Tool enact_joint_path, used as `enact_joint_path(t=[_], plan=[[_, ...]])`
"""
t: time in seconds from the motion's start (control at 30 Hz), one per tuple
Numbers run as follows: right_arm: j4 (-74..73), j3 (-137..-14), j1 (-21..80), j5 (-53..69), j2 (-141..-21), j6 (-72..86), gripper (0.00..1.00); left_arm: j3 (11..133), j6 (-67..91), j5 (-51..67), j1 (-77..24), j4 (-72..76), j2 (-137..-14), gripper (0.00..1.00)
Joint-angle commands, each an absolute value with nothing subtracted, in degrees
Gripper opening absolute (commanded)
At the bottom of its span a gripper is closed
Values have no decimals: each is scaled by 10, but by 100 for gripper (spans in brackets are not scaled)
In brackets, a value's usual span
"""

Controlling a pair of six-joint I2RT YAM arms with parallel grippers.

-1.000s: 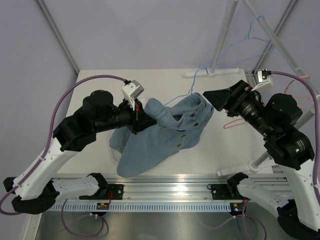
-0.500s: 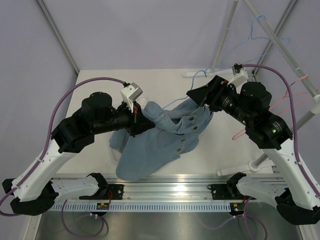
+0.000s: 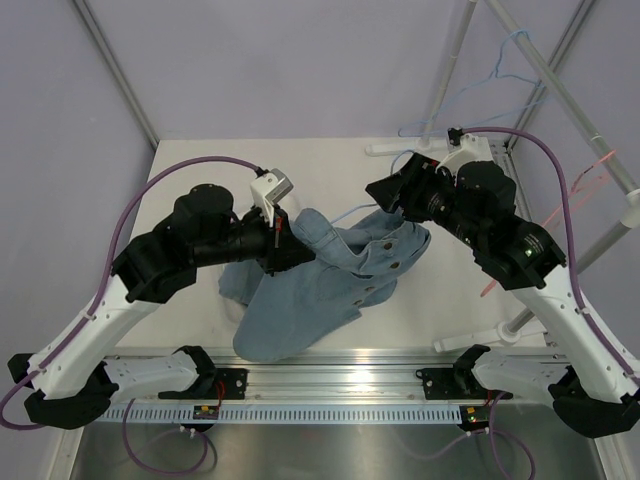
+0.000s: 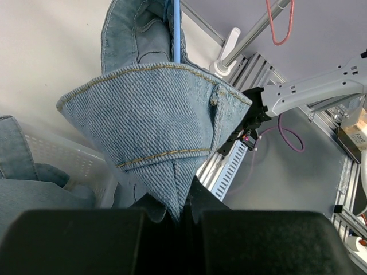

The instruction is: Remove the skirt from the hanger

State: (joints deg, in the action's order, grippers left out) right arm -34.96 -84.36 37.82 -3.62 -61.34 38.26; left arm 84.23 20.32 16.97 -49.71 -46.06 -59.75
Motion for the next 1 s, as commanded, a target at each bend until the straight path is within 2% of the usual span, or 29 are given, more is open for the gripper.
enact_joint_path(t=[0.0, 0.13, 0.47, 0.5, 0.57, 0.6, 0.67, 0.7, 0.73, 0.77, 0.8, 0.83, 0.9, 0.97], plan=[[-339, -839, 400, -84, -620, 362, 65, 851, 217, 200, -497, -377, -592, 0], [-343, -833, 418, -108, -621, 364, 42, 850, 216, 198, -497, -375, -594, 0], [-357, -825, 460, -165, -632, 363, 35, 846, 219, 200, -497, -371, -595, 0], [-358, -826, 463, -168, -634, 362, 32, 846, 219, 200, -497, -371, -594, 0], [-364, -832, 468, -183, -640, 360, 17, 845, 219, 198, -497, -372, -594, 0], [-366, -834, 475, -188, -641, 360, 0, 845, 217, 197, -497, -373, -592, 0], [-374, -839, 479, -201, -643, 362, 0, 844, 215, 192, -497, -376, -590, 0], [-377, -841, 483, -205, -643, 363, 0, 844, 214, 190, -497, -381, -589, 5], [-384, -844, 483, -213, -643, 363, 0, 844, 212, 187, -497, -382, -586, 15], [-388, -848, 485, -218, -642, 363, 0, 843, 210, 182, -497, -384, -583, 26], [-400, -851, 486, -222, -642, 363, 0, 840, 207, 180, -497, -385, -581, 44], [-405, -855, 486, -231, -641, 362, 0, 838, 205, 174, -497, -385, -574, 53], [-417, -858, 487, -240, -636, 363, 0, 830, 202, 172, -497, -382, -567, 69], [-424, -860, 487, -248, -631, 364, 0, 825, 198, 171, -497, -379, -558, 75]])
